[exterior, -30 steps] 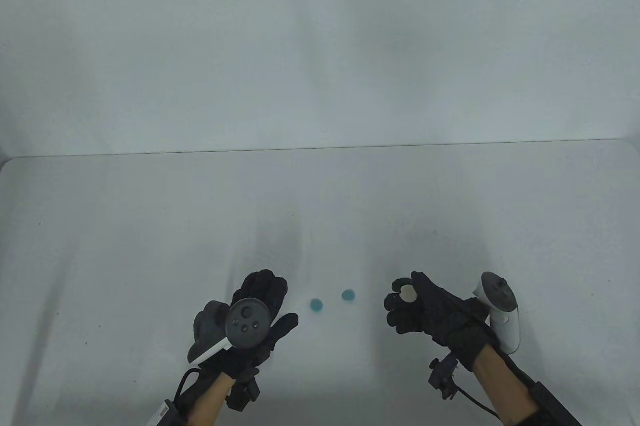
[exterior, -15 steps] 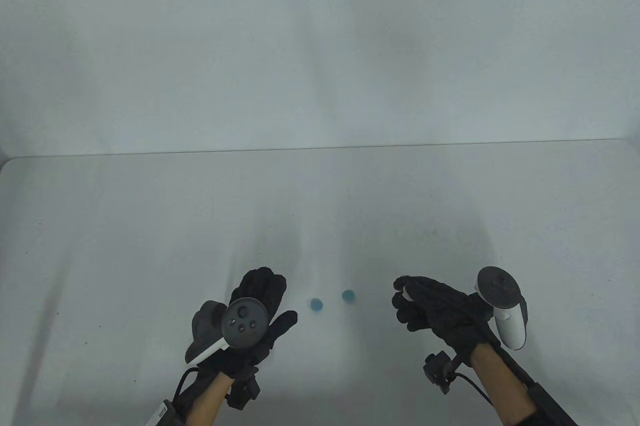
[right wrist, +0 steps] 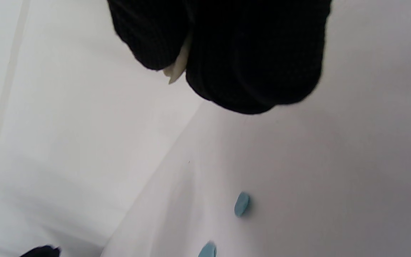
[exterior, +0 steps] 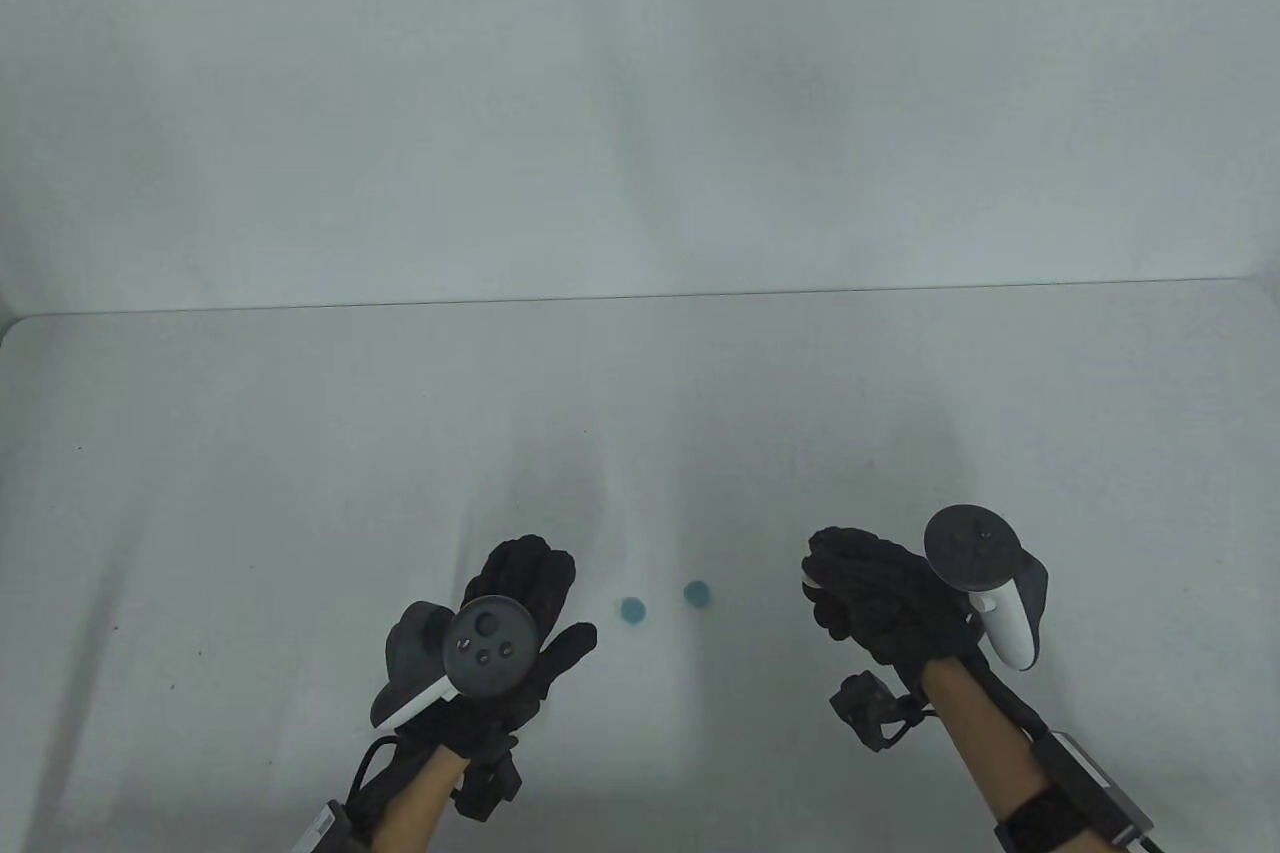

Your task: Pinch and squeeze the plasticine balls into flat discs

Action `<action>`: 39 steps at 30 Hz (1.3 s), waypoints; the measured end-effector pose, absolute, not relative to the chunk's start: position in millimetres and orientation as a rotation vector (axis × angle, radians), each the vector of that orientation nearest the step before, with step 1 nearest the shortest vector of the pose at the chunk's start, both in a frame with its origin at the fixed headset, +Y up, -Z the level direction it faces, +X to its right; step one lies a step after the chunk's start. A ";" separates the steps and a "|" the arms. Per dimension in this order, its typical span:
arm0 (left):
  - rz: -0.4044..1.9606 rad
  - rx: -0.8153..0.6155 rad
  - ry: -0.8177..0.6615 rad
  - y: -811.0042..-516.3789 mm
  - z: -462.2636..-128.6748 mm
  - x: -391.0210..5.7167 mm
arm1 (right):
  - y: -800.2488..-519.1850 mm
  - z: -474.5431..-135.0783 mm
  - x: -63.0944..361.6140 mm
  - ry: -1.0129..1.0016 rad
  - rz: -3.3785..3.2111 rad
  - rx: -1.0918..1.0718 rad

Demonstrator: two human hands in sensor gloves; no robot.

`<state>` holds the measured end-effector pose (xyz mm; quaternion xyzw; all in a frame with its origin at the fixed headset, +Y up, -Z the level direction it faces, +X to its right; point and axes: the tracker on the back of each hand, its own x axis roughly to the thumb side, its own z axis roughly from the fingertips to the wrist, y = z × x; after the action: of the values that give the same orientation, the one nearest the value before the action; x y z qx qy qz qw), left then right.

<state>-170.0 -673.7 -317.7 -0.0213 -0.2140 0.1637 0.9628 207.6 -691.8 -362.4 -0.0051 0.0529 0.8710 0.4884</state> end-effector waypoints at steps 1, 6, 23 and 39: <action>0.334 -0.042 -0.433 -673.5 -317.7 -170.1 | -692.4 -365.1 206.7 0.109 2.130 -0.036; 0.331 -0.045 -0.435 -673.4 -317.5 -169.6 | -701.7 -378.7 201.9 0.125 2.186 -0.069; 0.335 -0.047 -0.425 -673.4 -318.4 -170.9 | -746.4 -412.5 173.3 0.328 2.471 -0.035; 0.327 -0.057 -0.427 -673.6 -319.0 -170.3 | -749.5 -420.5 156.5 0.299 2.712 0.069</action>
<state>-170.3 -673.6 -319.0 -0.0284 -0.2107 0.1613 0.9637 156.5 -749.5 -420.5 0.0249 0.1072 0.9726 0.2048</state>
